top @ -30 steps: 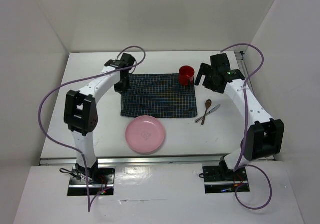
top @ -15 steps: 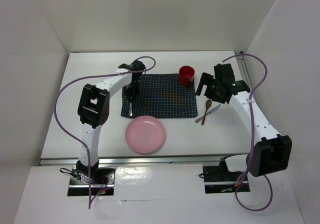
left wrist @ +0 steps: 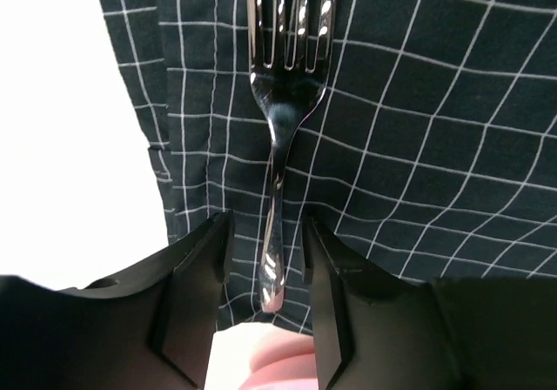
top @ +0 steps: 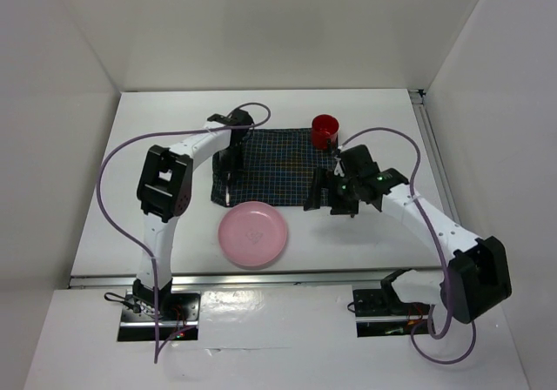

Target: Set the dinner table for one person

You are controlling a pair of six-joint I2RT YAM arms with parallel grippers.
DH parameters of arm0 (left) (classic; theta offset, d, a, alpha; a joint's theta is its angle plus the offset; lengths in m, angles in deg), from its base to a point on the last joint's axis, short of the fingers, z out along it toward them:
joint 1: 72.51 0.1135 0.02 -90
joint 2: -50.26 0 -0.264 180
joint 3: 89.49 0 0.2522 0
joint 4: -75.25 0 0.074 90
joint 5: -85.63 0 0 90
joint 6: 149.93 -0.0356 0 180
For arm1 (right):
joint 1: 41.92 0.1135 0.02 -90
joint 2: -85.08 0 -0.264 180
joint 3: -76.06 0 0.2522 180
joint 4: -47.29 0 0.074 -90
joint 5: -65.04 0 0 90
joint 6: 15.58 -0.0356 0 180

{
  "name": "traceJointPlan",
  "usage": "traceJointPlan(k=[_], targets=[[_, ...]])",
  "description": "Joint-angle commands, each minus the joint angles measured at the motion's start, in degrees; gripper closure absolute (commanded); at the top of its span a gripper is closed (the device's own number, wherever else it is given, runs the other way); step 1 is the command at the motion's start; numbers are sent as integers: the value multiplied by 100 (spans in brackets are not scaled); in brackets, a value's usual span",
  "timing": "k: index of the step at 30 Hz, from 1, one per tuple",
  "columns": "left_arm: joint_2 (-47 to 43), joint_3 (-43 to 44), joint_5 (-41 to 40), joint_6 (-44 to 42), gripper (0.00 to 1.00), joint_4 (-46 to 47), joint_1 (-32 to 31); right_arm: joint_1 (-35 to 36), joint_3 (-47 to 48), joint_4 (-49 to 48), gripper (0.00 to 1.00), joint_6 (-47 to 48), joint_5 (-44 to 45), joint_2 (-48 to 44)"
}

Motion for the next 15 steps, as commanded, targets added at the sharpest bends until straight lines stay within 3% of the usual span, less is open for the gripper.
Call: traceJointPlan(k=[1,10,15], targets=[[-406,337,-108,-6,47,-292,23,528,142,-555,0,-317,-67,187],[-1566,936,-328,-6,47,-767,207,1742,327,-1240,0,-695,178,1593],[-2339,436,471,-59,47,-469,462,2025,406,-1424,7,-819,469,2173]])
